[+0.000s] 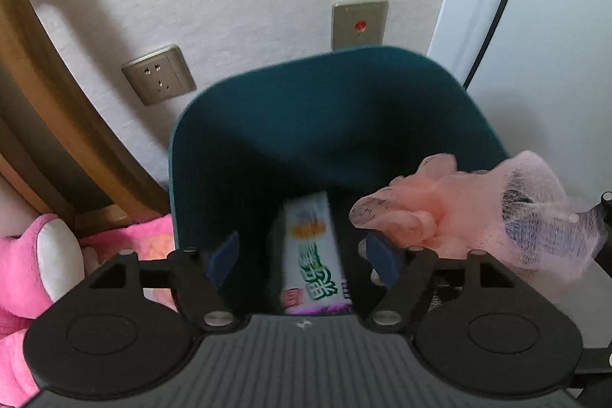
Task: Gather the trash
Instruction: 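Open the left tool over the basket while the right tool releases the puff, then lower both tools back down toward the remaining trash on the floor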
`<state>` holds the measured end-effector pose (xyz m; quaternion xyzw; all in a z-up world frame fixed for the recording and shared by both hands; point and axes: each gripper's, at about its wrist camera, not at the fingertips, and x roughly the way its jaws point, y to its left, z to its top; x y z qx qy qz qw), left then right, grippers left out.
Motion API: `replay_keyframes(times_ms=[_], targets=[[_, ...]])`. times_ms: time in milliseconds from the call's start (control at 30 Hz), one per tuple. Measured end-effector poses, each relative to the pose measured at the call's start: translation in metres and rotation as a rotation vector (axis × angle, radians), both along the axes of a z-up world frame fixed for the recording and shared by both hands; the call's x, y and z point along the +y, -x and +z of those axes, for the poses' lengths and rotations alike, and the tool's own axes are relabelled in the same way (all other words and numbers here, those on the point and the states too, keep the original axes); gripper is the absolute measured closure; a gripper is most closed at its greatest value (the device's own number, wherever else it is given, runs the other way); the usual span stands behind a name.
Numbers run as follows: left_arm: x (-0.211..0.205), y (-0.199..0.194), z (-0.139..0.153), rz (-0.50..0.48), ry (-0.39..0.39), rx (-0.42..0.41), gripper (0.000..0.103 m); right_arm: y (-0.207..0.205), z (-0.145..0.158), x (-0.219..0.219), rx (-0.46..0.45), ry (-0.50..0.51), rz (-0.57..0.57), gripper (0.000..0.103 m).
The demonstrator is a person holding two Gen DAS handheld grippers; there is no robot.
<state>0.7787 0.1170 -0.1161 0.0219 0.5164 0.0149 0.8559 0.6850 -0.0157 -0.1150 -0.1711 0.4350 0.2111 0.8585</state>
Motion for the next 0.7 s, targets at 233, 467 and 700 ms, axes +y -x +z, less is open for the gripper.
replay_keyframes(times_ms=[233, 467, 700], targets=[[-0.003, 0.019, 0.02, 0.013, 0.012, -0.05, 0.029, 0.014, 0.016, -0.009, -0.04, -0.03, 0.006, 0.027], [-0.016, 0.055, 0.044, 0.029, -0.028, -0.122, 0.024, 0.026, 0.039, -0.017, -0.095, -0.062, 0.047, 0.011], [-0.023, 0.106, 0.063, 0.034, -0.013, -0.163, 0.024, 0.052, 0.061, -0.043, -0.1, -0.13, 0.057, 0.009]])
